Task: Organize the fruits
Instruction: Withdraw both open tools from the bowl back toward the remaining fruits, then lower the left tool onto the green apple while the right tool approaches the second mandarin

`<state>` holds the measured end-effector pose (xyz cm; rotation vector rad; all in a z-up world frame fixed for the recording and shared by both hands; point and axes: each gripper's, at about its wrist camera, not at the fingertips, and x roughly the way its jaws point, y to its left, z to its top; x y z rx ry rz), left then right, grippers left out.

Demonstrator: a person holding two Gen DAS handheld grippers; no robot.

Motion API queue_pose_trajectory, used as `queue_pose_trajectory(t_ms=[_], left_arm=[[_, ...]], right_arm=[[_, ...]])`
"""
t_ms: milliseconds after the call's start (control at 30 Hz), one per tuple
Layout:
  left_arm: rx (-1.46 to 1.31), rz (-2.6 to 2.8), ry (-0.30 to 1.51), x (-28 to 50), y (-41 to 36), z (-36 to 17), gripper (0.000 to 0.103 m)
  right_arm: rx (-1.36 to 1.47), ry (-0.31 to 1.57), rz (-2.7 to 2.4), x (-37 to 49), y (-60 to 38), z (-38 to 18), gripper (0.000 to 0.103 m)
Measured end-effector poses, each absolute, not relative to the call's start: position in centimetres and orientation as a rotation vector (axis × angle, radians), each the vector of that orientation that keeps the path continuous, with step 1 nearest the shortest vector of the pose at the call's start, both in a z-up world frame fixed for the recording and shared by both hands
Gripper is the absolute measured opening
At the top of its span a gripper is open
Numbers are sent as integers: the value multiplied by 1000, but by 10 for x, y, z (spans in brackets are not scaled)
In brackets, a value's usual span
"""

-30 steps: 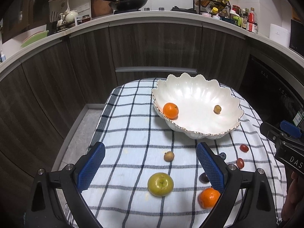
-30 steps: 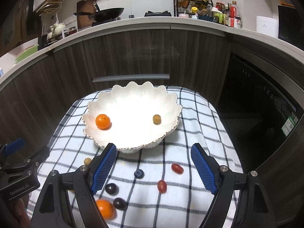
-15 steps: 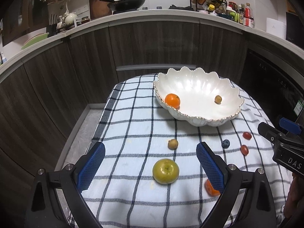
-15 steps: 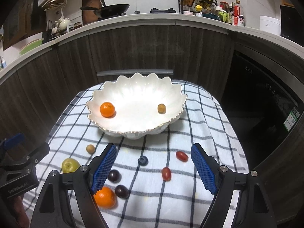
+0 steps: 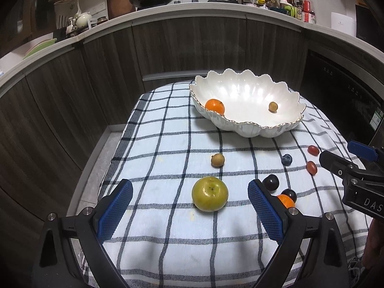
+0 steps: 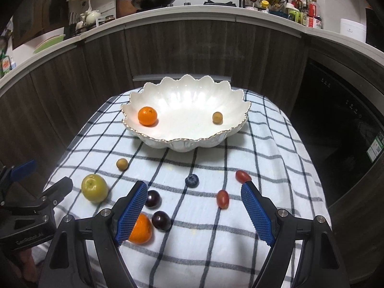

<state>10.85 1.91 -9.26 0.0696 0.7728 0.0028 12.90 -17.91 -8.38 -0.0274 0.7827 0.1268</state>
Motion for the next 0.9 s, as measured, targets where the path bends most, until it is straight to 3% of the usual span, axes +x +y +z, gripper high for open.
queue_pose_trajectory(t_ms=[900], left_arm=[[145, -236, 837, 131, 26, -116, 90]], right_arm=[[-39, 971, 164, 126, -145, -108, 81]])
